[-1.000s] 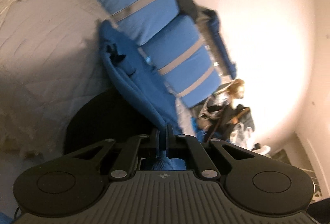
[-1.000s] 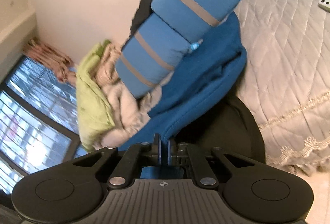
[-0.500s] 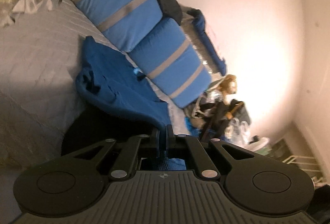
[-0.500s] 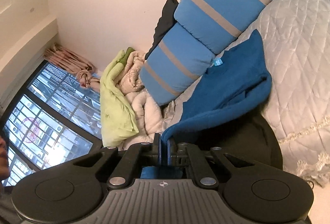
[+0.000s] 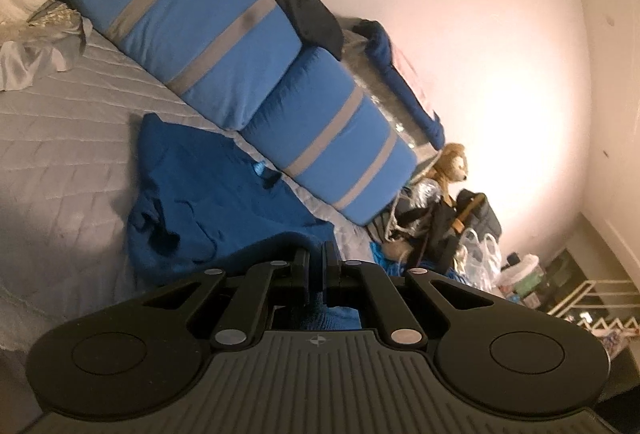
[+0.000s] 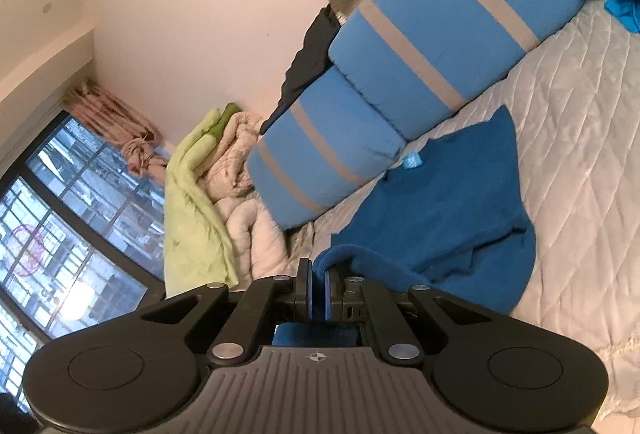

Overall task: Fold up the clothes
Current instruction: 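Lift the hem with both tools and fold it over toward the collar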

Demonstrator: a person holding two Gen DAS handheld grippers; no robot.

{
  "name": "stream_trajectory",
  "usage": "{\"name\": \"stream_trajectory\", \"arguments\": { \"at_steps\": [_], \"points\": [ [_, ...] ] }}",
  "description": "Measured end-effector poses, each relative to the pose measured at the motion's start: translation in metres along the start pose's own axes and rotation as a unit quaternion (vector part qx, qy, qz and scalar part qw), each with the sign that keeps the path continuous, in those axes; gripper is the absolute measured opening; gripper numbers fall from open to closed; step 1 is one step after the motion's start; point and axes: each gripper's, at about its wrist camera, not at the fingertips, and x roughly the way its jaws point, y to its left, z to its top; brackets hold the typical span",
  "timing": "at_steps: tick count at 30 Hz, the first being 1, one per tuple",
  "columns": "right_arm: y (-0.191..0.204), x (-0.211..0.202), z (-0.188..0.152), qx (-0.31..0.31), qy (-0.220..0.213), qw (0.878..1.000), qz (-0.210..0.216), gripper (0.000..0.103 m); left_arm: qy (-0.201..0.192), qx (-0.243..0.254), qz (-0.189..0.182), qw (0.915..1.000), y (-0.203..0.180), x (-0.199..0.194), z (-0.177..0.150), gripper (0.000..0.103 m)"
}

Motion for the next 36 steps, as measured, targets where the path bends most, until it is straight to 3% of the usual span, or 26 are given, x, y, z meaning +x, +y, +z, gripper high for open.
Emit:
{"name": "stream_trajectory", "arguments": {
  "at_steps": [10, 19, 36],
  "points": [
    [-0.002, 0.021, 0.025, 0.005, -0.012, 0.999, -0.044, 0.008, -0.009, -0.001, 0.014, 0.9999, 0.0, 0.017, 0.027, 0.005],
    [0.008, 0.036, 0.041, -0.029, -0.02, 0.998, -0.045, 0.008, -0.017, -0.002, 0.029, 0.9994, 0.003, 0.032, 0.042, 0.005],
    [-0.011, 0.074, 0.077, -0.04, -0.041, 0.997, -0.05, 0.008, -0.035, 0.005, 0.045, 0.9984, 0.009, 0.069, 0.081, 0.005]
  ]
}}
